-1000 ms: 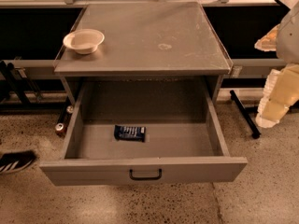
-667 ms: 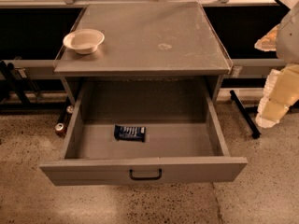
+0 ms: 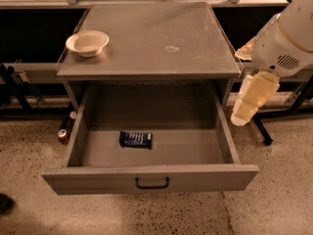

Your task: Pick rxbar blueberry from top drawer and place on counter

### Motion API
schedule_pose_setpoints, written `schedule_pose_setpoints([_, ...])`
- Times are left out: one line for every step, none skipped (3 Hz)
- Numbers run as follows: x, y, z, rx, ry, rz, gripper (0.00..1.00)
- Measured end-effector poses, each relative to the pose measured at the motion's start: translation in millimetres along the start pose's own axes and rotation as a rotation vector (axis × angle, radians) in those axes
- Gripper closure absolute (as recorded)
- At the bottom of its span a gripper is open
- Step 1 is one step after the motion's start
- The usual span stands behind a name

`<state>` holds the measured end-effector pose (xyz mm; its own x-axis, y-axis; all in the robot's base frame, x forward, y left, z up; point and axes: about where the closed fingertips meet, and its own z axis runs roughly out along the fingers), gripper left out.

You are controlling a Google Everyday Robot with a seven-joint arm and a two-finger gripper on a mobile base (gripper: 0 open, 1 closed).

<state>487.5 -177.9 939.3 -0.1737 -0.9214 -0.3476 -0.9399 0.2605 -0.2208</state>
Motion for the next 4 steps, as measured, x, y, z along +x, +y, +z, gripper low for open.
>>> schedule_pose_setpoints([-33, -3, 53, -0.066, -0.115, -0.018, 0.00])
schedule_pose_setpoints([-55, -1, 80, -0.097, -0.183, -0.031, 0.00])
schedule_pose_setpoints([-57, -1, 81, -0.097, -0.188, -0.031, 0.00])
schedule_pose_setpoints([-58, 2, 94, -0.113, -0.179, -0.054, 0.00])
